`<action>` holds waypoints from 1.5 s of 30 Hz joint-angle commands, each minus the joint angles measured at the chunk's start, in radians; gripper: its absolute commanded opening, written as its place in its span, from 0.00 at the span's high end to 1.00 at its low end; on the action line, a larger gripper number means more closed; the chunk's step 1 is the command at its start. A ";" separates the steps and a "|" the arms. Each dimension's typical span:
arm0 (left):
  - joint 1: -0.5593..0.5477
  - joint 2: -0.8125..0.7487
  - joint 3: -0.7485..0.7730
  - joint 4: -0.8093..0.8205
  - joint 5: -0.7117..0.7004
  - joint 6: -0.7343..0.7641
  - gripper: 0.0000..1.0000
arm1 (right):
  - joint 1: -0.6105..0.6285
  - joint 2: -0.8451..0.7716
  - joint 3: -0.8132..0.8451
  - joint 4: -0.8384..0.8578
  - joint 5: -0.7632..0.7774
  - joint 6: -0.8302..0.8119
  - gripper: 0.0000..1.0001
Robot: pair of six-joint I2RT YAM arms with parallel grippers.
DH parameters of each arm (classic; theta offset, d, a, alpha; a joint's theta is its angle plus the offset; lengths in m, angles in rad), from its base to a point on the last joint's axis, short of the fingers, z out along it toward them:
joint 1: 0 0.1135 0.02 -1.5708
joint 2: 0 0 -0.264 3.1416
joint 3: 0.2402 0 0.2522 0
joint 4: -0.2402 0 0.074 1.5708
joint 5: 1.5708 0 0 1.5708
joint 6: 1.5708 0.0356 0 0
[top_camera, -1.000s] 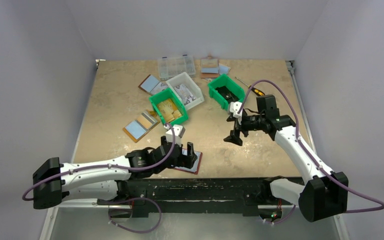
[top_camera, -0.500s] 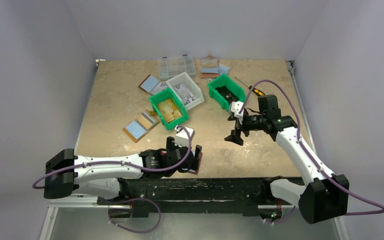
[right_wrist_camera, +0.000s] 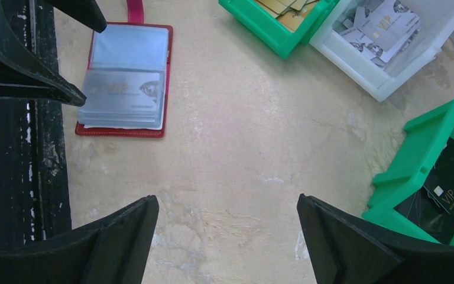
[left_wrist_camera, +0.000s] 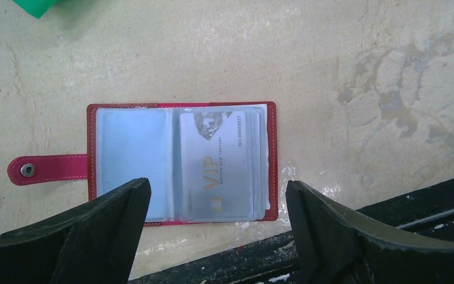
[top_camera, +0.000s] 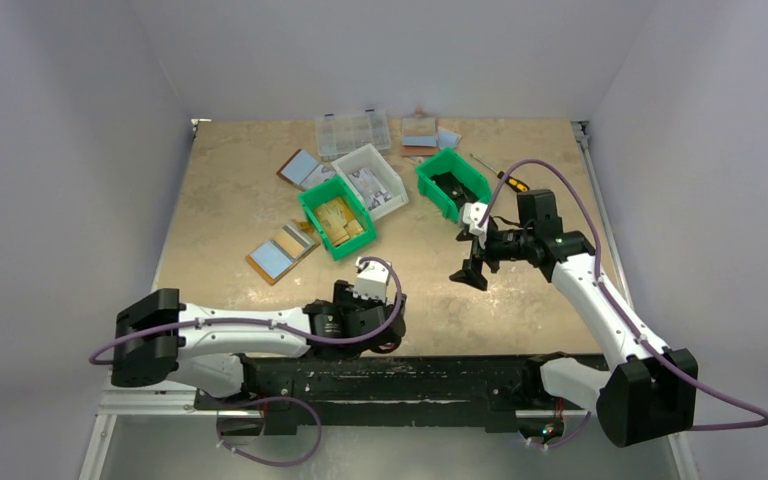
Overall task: Take the credit cards out of the card holder
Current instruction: Remove the credit card from the card holder.
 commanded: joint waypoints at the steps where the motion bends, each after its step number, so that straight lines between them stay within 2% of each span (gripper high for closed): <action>1: -0.010 0.064 0.090 -0.099 -0.056 -0.097 0.09 | -0.007 0.006 0.009 -0.002 -0.015 -0.018 0.01; 12: -0.053 0.301 0.231 -0.205 -0.060 -0.161 0.08 | -0.006 0.026 0.009 -0.004 -0.018 -0.019 0.01; 18: -0.053 0.363 0.280 -0.199 -0.092 -0.108 0.12 | -0.006 0.028 0.009 -0.005 -0.017 -0.019 0.01; 26: -0.017 0.339 0.225 -0.136 -0.044 -0.069 0.33 | -0.006 0.030 0.008 -0.004 -0.019 -0.019 0.01; 31: 0.005 0.281 0.165 -0.044 0.002 -0.029 0.37 | -0.006 0.033 0.009 -0.004 -0.020 -0.019 0.01; 45: 0.061 0.235 0.086 0.035 0.068 0.016 0.41 | -0.006 0.042 0.008 -0.005 -0.018 -0.019 0.01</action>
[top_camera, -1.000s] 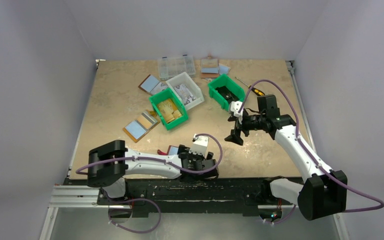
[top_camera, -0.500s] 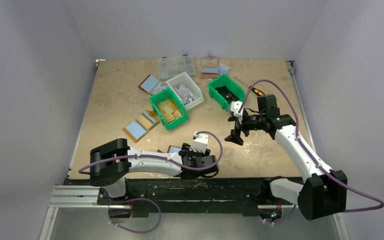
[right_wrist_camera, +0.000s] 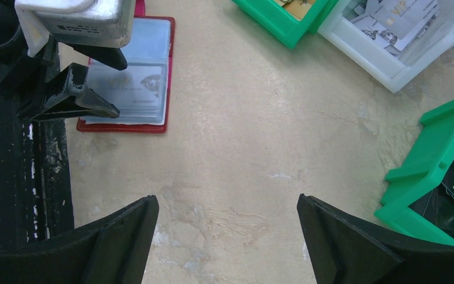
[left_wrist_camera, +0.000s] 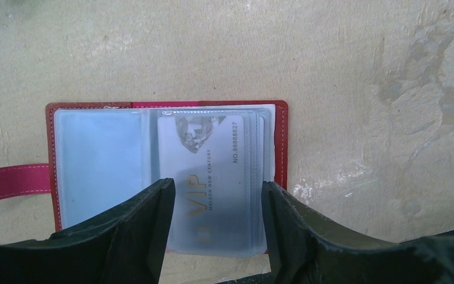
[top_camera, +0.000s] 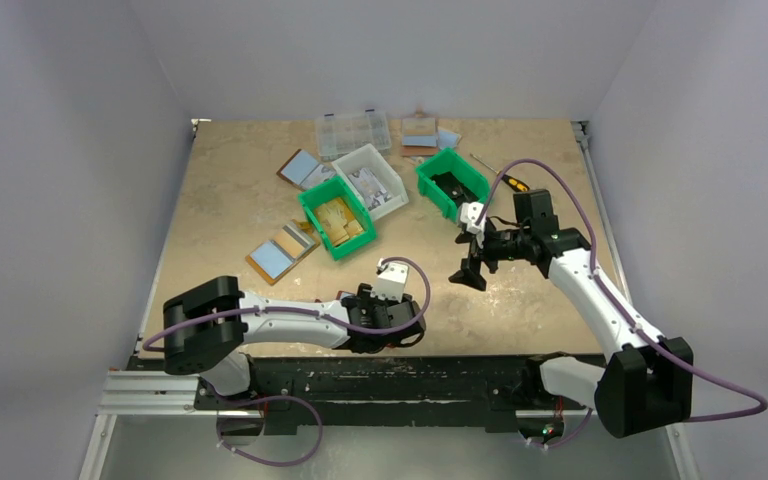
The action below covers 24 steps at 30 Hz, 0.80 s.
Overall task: Take the credit cards out of the card holder
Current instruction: Remove the credit card from the card holder.
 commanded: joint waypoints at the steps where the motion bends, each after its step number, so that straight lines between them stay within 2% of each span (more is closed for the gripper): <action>1: 0.022 -0.043 -0.034 0.062 0.033 0.032 0.41 | -0.004 0.003 0.008 -0.002 -0.018 -0.015 0.01; 10: 0.054 -0.056 -0.075 0.113 0.073 0.051 0.42 | -0.004 0.012 0.009 -0.005 -0.016 -0.018 0.01; 24: 0.100 -0.177 -0.183 0.205 0.154 0.070 0.67 | -0.004 0.024 0.017 -0.024 -0.024 -0.028 0.01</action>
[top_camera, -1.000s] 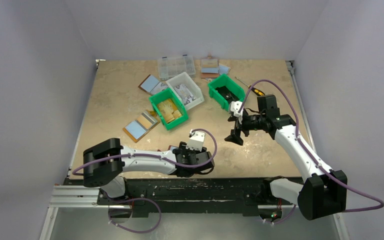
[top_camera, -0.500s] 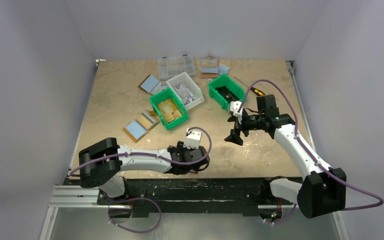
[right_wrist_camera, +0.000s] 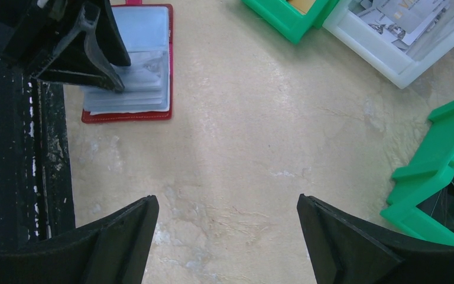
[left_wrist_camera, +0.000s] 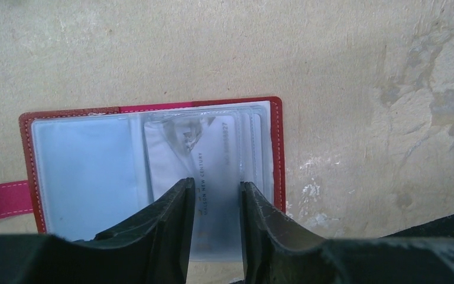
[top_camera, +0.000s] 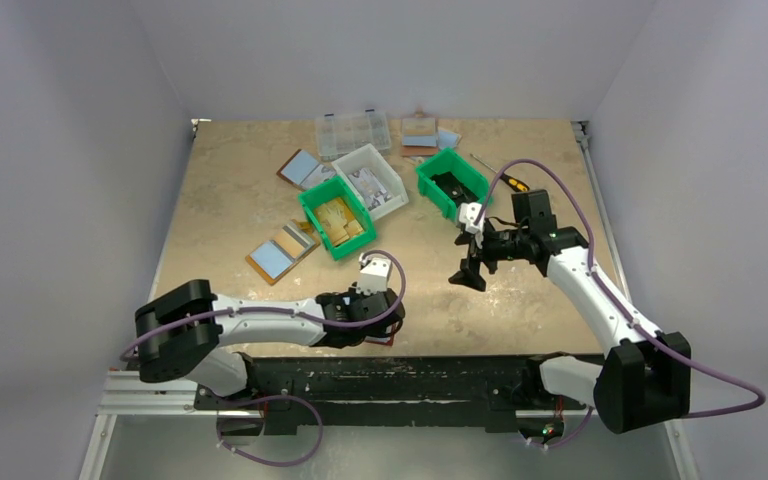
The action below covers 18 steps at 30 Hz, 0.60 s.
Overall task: Take the credit cards out of the card holder
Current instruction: Remove the credit card from the card holder.
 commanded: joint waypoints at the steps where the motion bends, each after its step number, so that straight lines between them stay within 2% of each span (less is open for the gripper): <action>1: 0.024 -0.082 -0.051 0.063 0.051 0.030 0.69 | -0.005 0.005 0.018 -0.023 -0.023 -0.025 0.01; 6: 0.047 -0.135 -0.095 0.080 0.067 0.028 0.85 | -0.004 0.011 0.022 -0.033 -0.029 -0.029 0.01; 13: 0.070 -0.219 -0.143 0.106 0.106 0.029 0.99 | -0.004 0.048 0.042 -0.070 -0.050 -0.034 0.01; 18: 0.084 -0.272 -0.176 0.157 0.151 0.038 1.00 | 0.004 0.085 0.055 -0.106 -0.103 -0.047 0.01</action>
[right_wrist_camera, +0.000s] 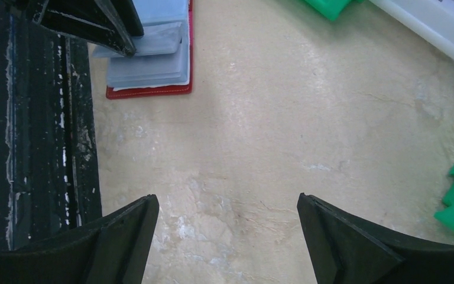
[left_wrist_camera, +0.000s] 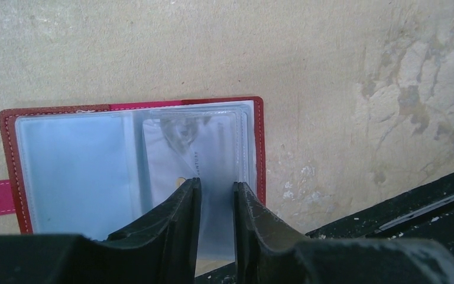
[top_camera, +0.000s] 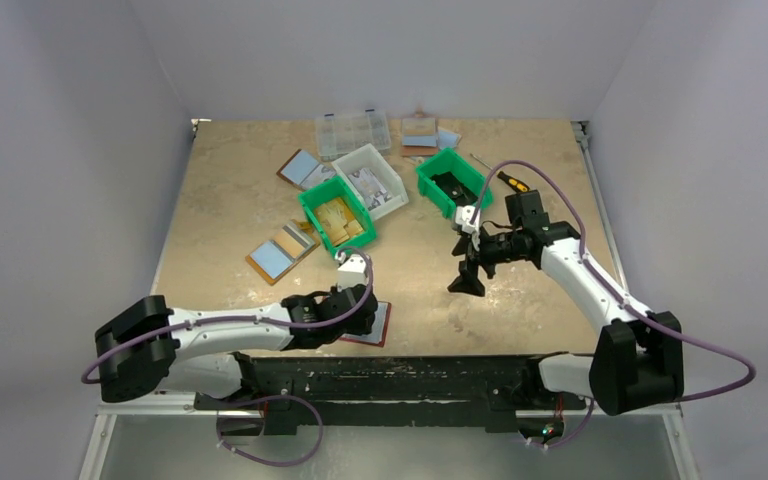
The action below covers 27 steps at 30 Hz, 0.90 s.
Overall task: Take the credit cards out of the card holder
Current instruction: Remove the credit card from the card holder.
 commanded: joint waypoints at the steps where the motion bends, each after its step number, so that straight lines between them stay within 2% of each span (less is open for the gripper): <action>1: 0.015 -0.060 -0.025 0.093 0.051 0.021 1.00 | 0.013 0.018 0.047 -0.043 -0.084 -0.022 0.01; 8: 0.036 -0.028 -0.048 0.272 0.146 0.015 1.00 | 0.178 0.083 0.033 0.081 -0.132 0.145 0.01; 11: 0.045 0.010 -0.046 0.346 0.175 0.001 1.00 | 0.215 0.143 0.032 0.196 -0.170 0.326 0.01; 16: 0.065 0.052 -0.050 0.415 0.186 -0.028 1.00 | 0.218 0.220 -0.012 0.457 -0.143 0.773 0.01; 19: 0.077 0.059 -0.063 0.449 0.192 -0.036 1.00 | 0.218 0.237 -0.053 0.574 -0.119 0.941 0.01; 20: 0.080 0.061 -0.069 0.456 0.193 -0.040 1.00 | 0.218 0.244 -0.063 0.599 -0.109 0.974 0.01; 21: 0.084 -0.022 -0.072 0.459 0.191 -0.041 1.00 | 0.220 0.256 -0.065 0.608 -0.104 0.981 0.01; 22: 0.090 0.051 -0.075 0.459 0.192 -0.042 1.00 | 0.223 0.270 -0.059 0.599 -0.108 0.971 0.01; 23: 0.094 0.059 -0.079 0.458 0.191 -0.046 1.00 | 0.229 0.284 -0.048 0.578 -0.111 0.955 0.01; 24: 0.099 0.056 -0.085 0.457 0.191 -0.048 1.00 | 0.232 0.199 -0.037 0.560 -0.116 0.942 0.01; 25: 0.105 0.047 -0.092 0.453 0.191 -0.050 1.00 | 0.235 0.294 -0.028 0.547 -0.119 0.929 0.01; 27: 0.117 0.027 -0.105 0.430 0.181 -0.050 1.00 | 0.238 0.316 -0.012 0.518 -0.115 0.901 0.01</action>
